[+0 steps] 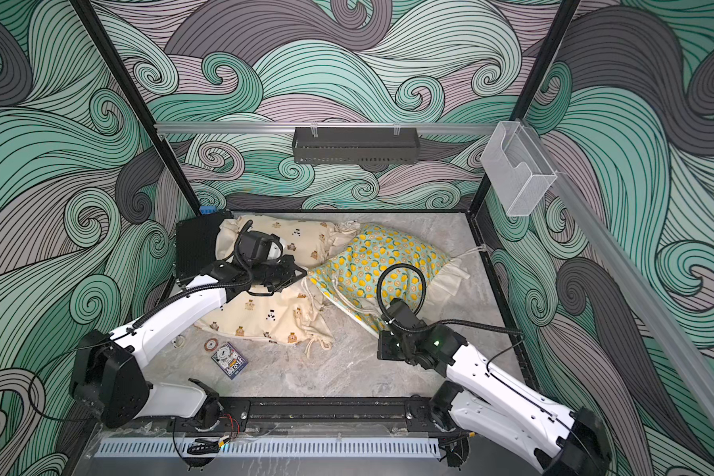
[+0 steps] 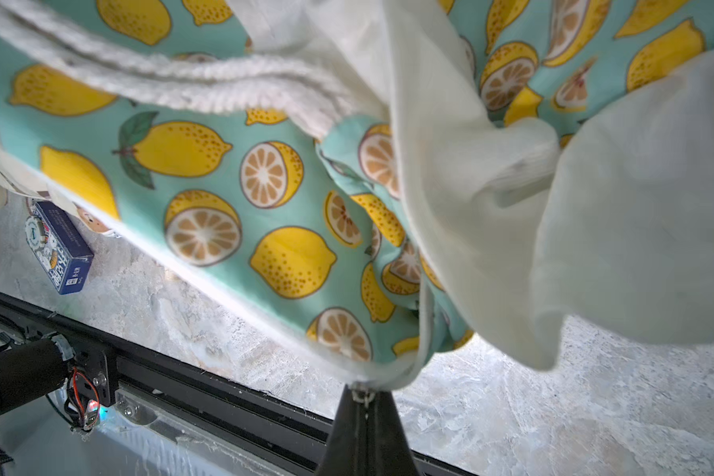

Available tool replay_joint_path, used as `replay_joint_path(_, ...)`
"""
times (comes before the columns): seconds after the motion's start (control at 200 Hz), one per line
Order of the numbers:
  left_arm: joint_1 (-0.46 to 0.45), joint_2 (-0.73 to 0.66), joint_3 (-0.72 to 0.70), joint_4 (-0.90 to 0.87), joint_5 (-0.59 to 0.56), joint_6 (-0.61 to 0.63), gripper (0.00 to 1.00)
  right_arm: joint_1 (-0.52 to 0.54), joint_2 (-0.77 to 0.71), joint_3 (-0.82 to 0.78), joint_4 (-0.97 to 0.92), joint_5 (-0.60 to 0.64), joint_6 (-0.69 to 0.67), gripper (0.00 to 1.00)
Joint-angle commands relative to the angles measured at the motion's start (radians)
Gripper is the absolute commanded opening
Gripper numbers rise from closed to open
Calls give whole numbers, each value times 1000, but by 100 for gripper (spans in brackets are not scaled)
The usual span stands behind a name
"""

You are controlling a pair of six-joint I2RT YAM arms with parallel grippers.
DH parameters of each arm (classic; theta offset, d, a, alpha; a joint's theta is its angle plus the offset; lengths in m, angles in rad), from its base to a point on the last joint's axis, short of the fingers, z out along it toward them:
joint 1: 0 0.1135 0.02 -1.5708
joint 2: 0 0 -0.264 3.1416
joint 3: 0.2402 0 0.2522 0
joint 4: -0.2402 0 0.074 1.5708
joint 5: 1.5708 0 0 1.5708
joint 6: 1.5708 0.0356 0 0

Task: Zip up pillowcases
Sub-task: Zip the zipper on the pillowcase, then place the pillowcase at the center of the board.

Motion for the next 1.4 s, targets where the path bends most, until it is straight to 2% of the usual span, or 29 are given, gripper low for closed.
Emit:
replay_joint_path(0.0,36,-25,53,-3,-34,23,0,0,-21,22,-98,23,10,2)
replay_joint_path(0.6,90,-73,45,-28,-70,49,0,-17,-94,88,-233,48,30,2)
replay_joint_path(0.791,90,-83,13,-3,28,30,0,-22,-81,80,-234,43,27,2)
replay_joint_path(0.926,94,-92,4,-42,-41,49,0,-32,-92,84,-288,79,28,2)
replay_joint_path(1.396,96,-138,-1,-40,-140,69,0,-69,-146,51,-335,52,27,3)
